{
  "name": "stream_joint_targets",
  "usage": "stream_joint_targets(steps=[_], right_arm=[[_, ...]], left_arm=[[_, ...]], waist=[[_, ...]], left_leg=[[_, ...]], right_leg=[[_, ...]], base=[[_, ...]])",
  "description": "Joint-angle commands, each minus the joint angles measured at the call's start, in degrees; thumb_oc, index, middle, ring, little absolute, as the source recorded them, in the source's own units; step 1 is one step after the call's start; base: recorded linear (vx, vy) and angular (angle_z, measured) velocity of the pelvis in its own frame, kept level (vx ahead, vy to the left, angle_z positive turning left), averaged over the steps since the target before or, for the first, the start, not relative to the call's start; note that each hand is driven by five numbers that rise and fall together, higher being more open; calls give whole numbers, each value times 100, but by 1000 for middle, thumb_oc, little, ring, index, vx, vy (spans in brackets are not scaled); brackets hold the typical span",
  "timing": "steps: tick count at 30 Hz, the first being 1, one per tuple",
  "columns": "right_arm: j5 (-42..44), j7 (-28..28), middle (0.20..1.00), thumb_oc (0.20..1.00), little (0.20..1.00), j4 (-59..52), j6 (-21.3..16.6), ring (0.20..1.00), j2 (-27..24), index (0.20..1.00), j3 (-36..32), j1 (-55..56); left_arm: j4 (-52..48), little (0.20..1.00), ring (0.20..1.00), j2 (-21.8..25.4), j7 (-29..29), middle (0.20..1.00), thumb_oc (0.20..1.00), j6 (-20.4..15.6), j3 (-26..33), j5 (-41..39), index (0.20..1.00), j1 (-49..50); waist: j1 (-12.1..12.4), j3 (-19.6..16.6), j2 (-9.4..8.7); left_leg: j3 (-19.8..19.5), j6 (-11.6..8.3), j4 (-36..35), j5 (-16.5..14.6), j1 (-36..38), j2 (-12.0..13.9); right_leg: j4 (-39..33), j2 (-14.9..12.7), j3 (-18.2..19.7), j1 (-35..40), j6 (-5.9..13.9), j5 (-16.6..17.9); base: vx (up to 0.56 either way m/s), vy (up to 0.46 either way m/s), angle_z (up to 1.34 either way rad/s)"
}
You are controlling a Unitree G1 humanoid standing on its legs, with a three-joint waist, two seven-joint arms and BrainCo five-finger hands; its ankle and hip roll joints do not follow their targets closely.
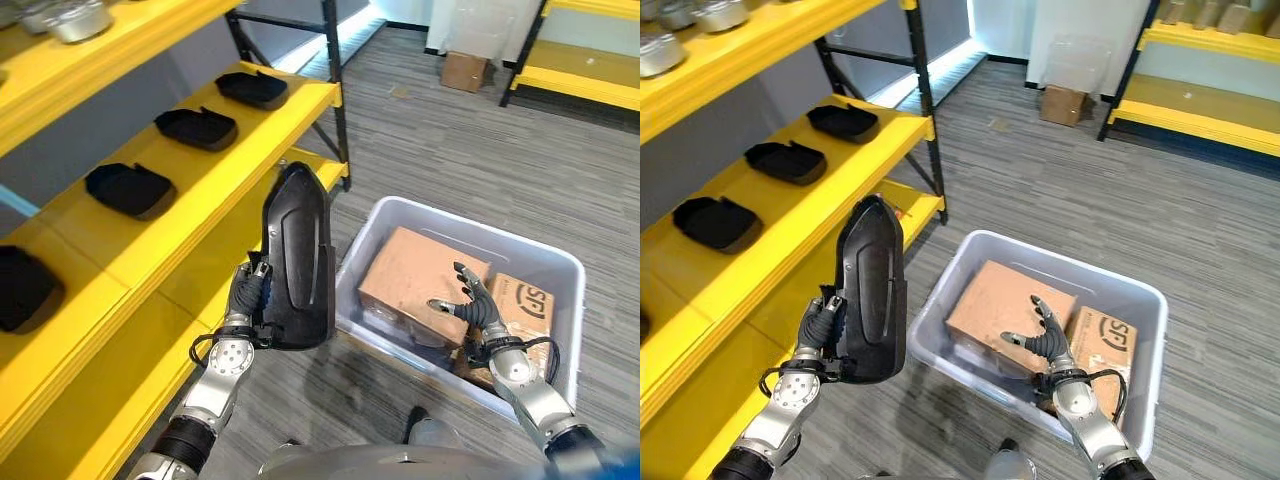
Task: Move parts from the plastic box to the shelf.
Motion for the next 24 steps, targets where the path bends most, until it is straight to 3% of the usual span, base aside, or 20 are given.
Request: stream_joint_targets(steps=[1, 6, 11, 14, 15, 17, 18, 19, 21, 22, 24], right_arm=[[-113, 102, 1000, 1000, 1000, -265, -213, 1000, 28, 1000, -36, -113], [-184, 373, 1000, 1000, 1000, -287, -163, 1000, 71, 1000, 26, -127], [-260, 410, 1000, 1000, 1000, -365, -123, 1000, 165, 1000, 182, -240], [-328, 335, 1000, 1000, 1000, -389, -86, 1000, 233, 1000, 328, -367], [-374, 220, 1000, 1000, 1000, -430, -37, 1000, 300, 1000, 460, -505], [-402, 185, 1000, 1000, 1000, -435, -36, 1000, 324, 1000, 483, -542], [-445, 99, 1000, 1000, 1000, -470, -43, 1000, 356, 1000, 492, -587], [-435, -92, 1000, 1000, 1000, -520, -111, 1000, 374, 1000, 472, -608], [-411, -255, 1000, 1000, 1000, -573, -133, 1000, 367, 1000, 440, -603], [-359, -273, 1000, 1000, 1000, -614, -169, 1000, 336, 1000, 387, -603], [-333, -164, 1000, 1000, 1000, -632, -207, 1000, 293, 1000, 305, -574]], left_arm=[[-419, 200, 200, 194, 333, 200, 200, -333, 391, 380, 200, -143], [-468, 200, 200, 339, 482, 200, 200, -324, 576, 538, 200, 70], [-474, 200, 200, 408, 501, 200, 200, -450, 736, 683, 200, 246], [-425, 200, 200, 425, 537, 200, 200, -552, 779, 757, 200, 261], [-411, 200, 200, 450, 595, 200, 200, -645, 769, 877, 200, 198], [-420, 200, 200, 461, 583, 200, 200, -648, 758, 880, 200, 157], [-403, 200, 200, 465, 567, 200, 200, -643, 691, 877, 200, 30], [-348, 200, 200, 469, 417, 200, 200, -603, 595, 923, 200, -196], [-343, 200, 200, 471, 266, 200, 200, -584, 512, 934, 200, -281], [-351, 200, 200, 481, 185, 200, 200, -570, 451, 939, 200, -319], [-388, 200, 200, 497, 130, 200, 200, -554, 430, 906, 200, -287]], waist=[[-56, -119, -82], [218, -102, -98], [497, -83, -92], [666, -63, -69], [811, -34, -66], [846, -24, -62], [896, -2, -61], [839, 5, -97], [707, 11, -141], [574, 35, -167], [496, 47, -199]], left_leg=[[-2, -294, 493, -453, -48, 465], [-264, -111, 210, -745, -22, 215], [-467, -25, -3, -737, 23, -13], [-614, 14, -146, -724, 53, -186], [-781, 74, -259, -735, 53, -348], [-847, 108, -287, -746, 37, -406], [-1129, 164, -343, -740, -90, -531], [-1439, 285, -391, -833, -205, -740], [-1616, 385, -402, -927, -209, -852], [-1577, 459, -402, -888, -223, -852], [-1558, 433, -402, -911, -172, -844]], right_leg=[[-8, 278, 177, 109, 31, -61], [99, -33, 34, 213, 264, 62], [48, -206, -218, 311, 491, 224], [-23, -349, -339, 328, 624, 432], [-75, -514, -405, 321, 736, 648], [-39, -558, -392, 303, 754, 672], [97, -570, -208, 252, 760, 618], [400, -543, 235, 82, 772, 550], [608, -346, 660, -87, 769, 483], [667, -26, 840, -226, 665, 365], [596, 234, 888, -246, 612, 263]], base=[[-90, 366, 34], [-78, 385, 39], [-45, 290, 29], [-55, 283, 42], [-69, 322, 60], [-69, 272, 49], [-84, 308, 52], [-69, 286, 75], [-21, 140, 97], [-18, 72, 122], [24, 54, 108]])
